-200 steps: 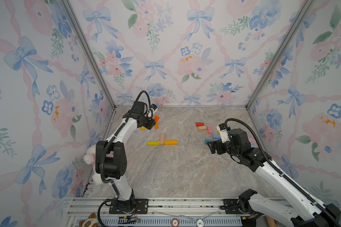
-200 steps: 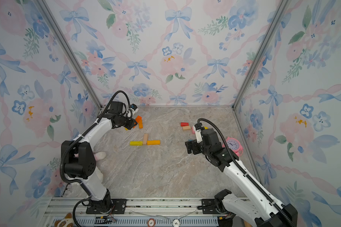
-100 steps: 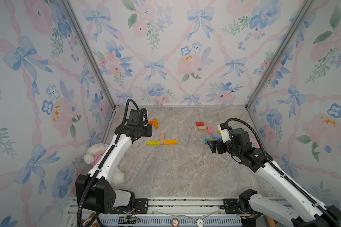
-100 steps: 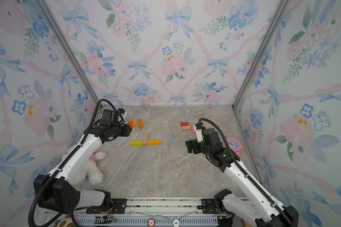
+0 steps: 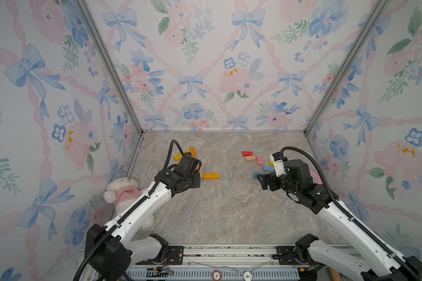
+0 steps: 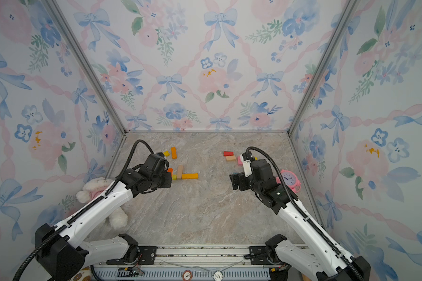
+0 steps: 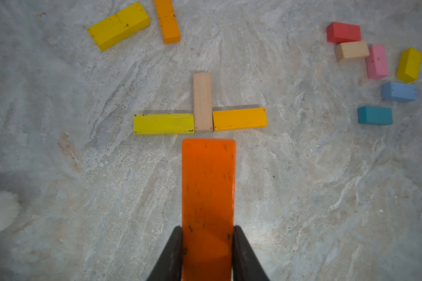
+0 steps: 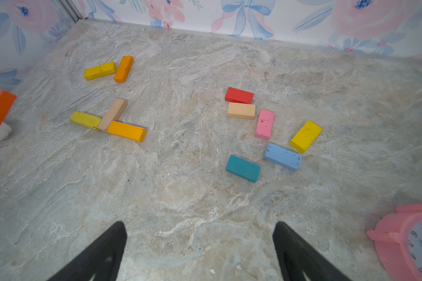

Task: Assemble the letter t with building blocks
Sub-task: Assemble the building block at the center of the board.

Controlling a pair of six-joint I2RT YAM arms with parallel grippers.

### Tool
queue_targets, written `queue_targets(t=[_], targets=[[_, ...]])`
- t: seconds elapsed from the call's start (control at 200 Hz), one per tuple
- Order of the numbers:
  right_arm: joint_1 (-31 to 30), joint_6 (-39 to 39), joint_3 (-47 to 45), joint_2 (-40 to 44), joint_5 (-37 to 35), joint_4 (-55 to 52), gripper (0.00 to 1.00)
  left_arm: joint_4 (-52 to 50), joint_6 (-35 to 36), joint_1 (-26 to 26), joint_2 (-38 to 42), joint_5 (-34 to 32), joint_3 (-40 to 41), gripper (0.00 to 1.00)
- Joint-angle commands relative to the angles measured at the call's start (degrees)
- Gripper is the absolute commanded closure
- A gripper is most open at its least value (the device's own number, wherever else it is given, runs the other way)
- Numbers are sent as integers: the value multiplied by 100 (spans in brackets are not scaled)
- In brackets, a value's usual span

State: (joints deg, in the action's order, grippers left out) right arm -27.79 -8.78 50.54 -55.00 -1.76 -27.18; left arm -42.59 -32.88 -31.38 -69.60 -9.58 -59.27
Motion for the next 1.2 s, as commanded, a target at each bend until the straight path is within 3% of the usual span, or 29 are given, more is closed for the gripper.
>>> queue_targets(t=[0.0, 0.38, 1.195], targets=[[61, -52, -45, 43, 35, 64, 4, -192, -615, -226, -75, -279, 243, 100], [58, -72, -46, 19, 48, 63, 4, -163, -1285, -841, -551, -407, 630, 100], [58, -94, -96, 52, 85, 83, 4, 301, -907, -674, -2126, -211, 250, 100]])
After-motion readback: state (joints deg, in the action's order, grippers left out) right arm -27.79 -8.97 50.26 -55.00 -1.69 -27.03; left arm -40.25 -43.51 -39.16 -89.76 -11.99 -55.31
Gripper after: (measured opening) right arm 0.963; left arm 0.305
